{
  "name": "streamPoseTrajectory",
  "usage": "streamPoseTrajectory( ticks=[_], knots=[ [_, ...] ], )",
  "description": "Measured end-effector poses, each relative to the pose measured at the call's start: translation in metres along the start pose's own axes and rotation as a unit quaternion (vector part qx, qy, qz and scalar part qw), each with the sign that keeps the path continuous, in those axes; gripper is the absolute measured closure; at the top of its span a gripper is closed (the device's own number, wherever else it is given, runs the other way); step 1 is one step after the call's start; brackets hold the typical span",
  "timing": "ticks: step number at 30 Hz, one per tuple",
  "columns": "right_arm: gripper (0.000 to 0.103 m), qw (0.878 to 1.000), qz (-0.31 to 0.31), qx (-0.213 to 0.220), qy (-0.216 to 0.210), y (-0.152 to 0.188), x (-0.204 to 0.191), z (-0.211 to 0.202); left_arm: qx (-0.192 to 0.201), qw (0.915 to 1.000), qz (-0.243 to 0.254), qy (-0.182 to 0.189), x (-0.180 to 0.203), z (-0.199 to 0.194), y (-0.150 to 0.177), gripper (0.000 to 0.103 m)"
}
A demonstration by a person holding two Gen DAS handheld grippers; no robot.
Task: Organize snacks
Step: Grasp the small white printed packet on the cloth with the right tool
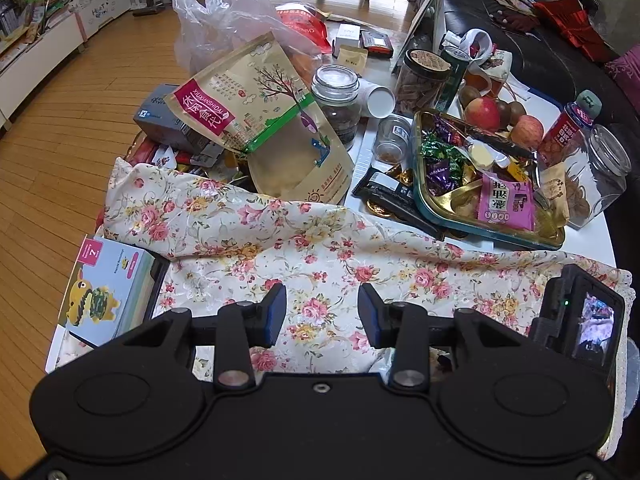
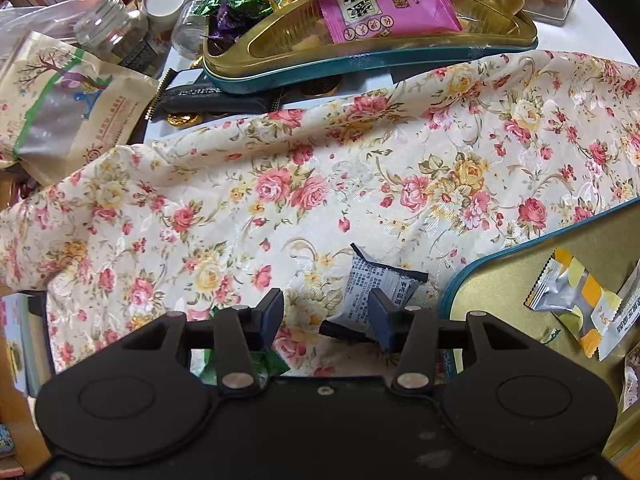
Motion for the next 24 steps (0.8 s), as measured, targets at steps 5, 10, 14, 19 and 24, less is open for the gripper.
streamPoseTrajectory(
  ticks=[5, 10, 14, 19, 24],
  knots=[
    [0.051, 1.000, -0.012, 0.008, -0.006, -0.003, -0.010, 0.001, -0.002, 1.0000, -0.007, -0.002, -0.005, 0.001, -0.001, 0.053],
    [0.054, 1.000, -0.016, 0.022, -0.009, -0.008, -0.009, -0.008, -0.005, 0.9999, -0.009, 0.002, -0.003, 0.001, 0.000, 0.053],
    [0.054, 0.999, -0.034, 0.028, 0.030, -0.011, 0.002, -0.005, -0.005, 1.0000, -0.002, 0.003, 0.002, 0.002, 0.002, 0.053],
    [0.052, 0.997, -0.055, 0.022, 0.050, -0.008, 0.008, 0.004, -0.011, 0.9999, -0.004, 0.008, 0.005, 0.003, 0.003, 0.053],
    [0.052, 0.997, -0.063, 0.003, -0.037, 0.004, -0.014, 0.002, -0.011, 0.9999, -0.004, 0.005, 0.004, 0.004, 0.003, 0.053]
  ],
)
Point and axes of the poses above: each gripper's, at about its wrist camera, not at the fingertips, and z roughly the way its jaws point, x to its right, y to its underside, the point moved 9 cm from there along z, roughly the way its jaws point, and after that the axes turned 14 degrees about -z, right-handed, at the moved point
